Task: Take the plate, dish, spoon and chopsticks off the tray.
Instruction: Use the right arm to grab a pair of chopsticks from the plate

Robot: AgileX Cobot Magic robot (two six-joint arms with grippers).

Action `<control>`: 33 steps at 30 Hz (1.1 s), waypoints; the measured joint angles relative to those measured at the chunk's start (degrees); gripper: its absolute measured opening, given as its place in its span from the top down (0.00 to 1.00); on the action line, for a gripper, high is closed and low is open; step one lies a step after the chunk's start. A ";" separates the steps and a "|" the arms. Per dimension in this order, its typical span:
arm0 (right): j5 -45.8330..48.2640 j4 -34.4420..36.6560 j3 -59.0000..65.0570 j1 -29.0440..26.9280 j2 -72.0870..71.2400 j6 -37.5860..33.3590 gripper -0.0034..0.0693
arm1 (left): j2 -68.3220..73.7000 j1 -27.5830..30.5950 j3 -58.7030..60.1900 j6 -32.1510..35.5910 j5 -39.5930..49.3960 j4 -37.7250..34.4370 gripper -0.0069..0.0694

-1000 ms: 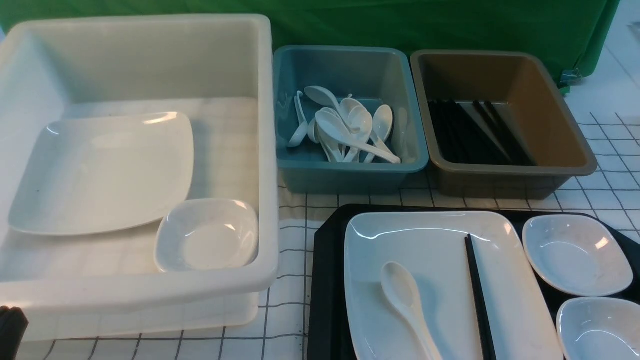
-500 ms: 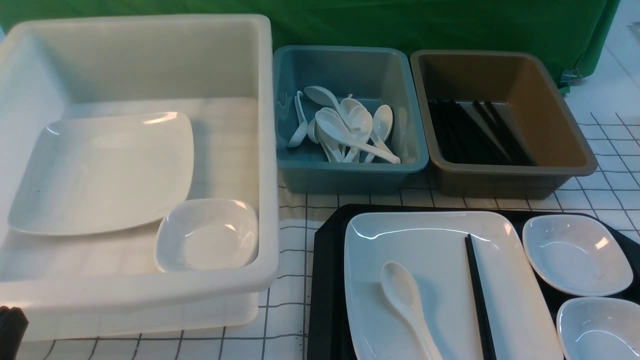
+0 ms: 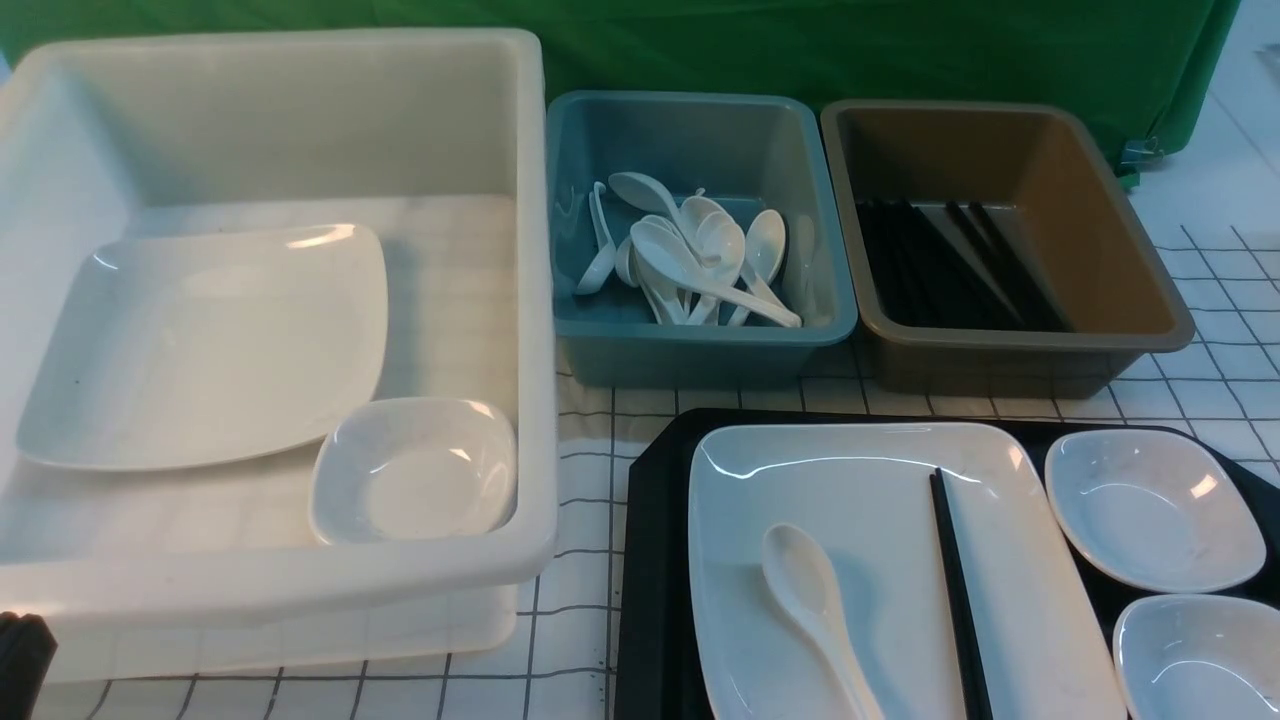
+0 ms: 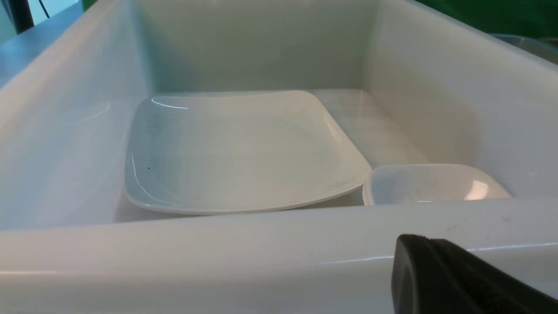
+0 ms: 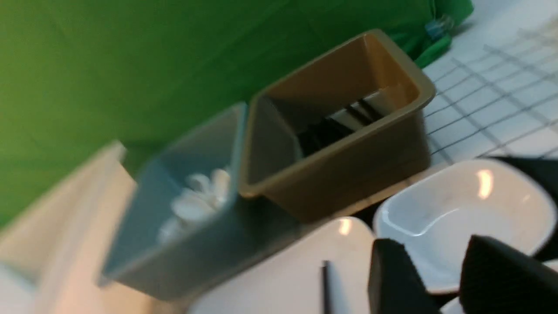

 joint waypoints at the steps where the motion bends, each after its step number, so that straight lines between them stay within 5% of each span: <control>1: -0.15 1.06 0.00 0.00 0.00 3.95 0.61 | 0.00 0.00 0.00 0.00 0.00 0.00 0.88; 8: -0.67 3.15 0.00 0.00 0.00 11.57 0.61 | 0.00 0.00 0.00 0.00 0.00 0.00 0.88; 12: 0.14 11.79 -0.60 0.80 0.00 11.68 0.64 | 0.00 0.00 0.00 0.00 0.00 0.00 0.88; 16: -0.22 14.43 -9.07 3.51 0.15 -1.75 0.79 | 0.00 0.00 0.00 0.00 0.00 0.00 0.88; 18: -0.80 14.79 -19.31 5.24 4.27 -16.27 0.91 | 0.00 0.00 0.00 0.00 0.00 0.00 0.88; 22: 6.43 13.17 -29.93 5.85 13.96 -27.00 0.94 | 0.00 0.00 0.00 0.00 0.02 0.00 0.88; 28: 33.11 8.46 -38.80 5.96 40.34 -32.05 0.93 | 0.00 0.00 0.00 0.00 0.02 0.00 0.88; 33: 42.62 7.87 -38.98 6.06 58.78 -35.73 0.83 | 0.00 0.00 0.00 0.00 0.02 0.00 0.88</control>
